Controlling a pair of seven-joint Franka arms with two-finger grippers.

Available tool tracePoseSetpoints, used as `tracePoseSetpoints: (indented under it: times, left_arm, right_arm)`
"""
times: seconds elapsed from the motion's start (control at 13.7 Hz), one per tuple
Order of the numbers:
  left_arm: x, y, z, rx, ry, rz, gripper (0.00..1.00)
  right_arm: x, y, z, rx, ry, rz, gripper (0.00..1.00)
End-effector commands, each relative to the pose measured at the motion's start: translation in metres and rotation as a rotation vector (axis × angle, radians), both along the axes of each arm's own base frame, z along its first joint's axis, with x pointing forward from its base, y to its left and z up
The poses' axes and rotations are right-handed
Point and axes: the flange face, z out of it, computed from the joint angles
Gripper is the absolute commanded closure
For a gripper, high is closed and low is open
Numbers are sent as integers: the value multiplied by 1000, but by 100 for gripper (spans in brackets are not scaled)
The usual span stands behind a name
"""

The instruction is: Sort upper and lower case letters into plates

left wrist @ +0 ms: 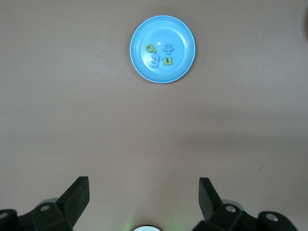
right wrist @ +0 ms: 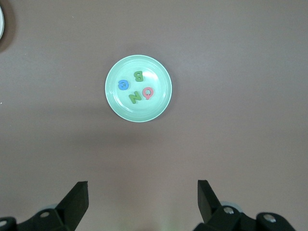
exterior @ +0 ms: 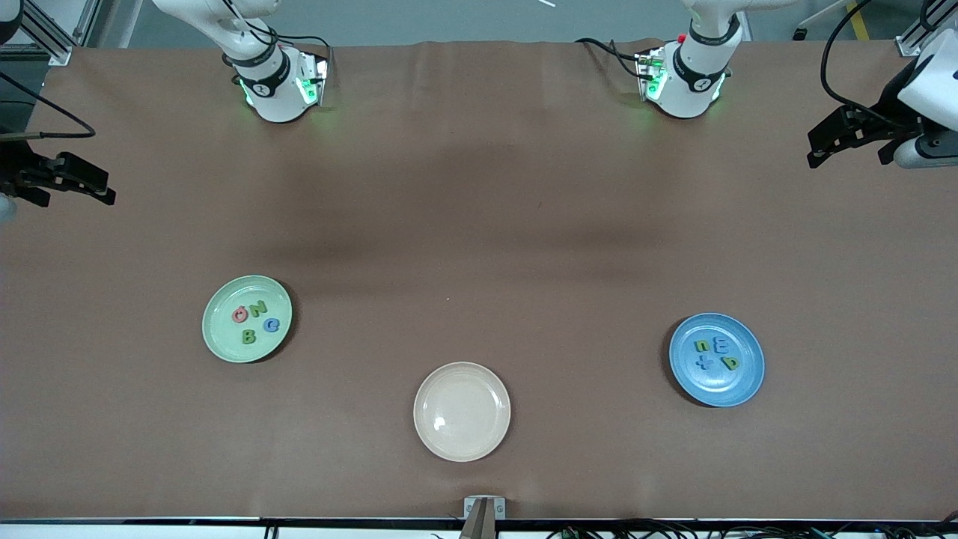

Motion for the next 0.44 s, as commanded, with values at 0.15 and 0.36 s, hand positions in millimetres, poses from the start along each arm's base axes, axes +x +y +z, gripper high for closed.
tracePoseSetpoints:
  times: [0.15,0.36]
  left_arm:
    - [3,2,7,8,-9,-30,0]
    - [3,1,10,12,-16,-33,0]
  right_arm:
    - [-22,3,-4,-19,-16,12,0]
    - [-24,11,-2,-35,-37,31,0]
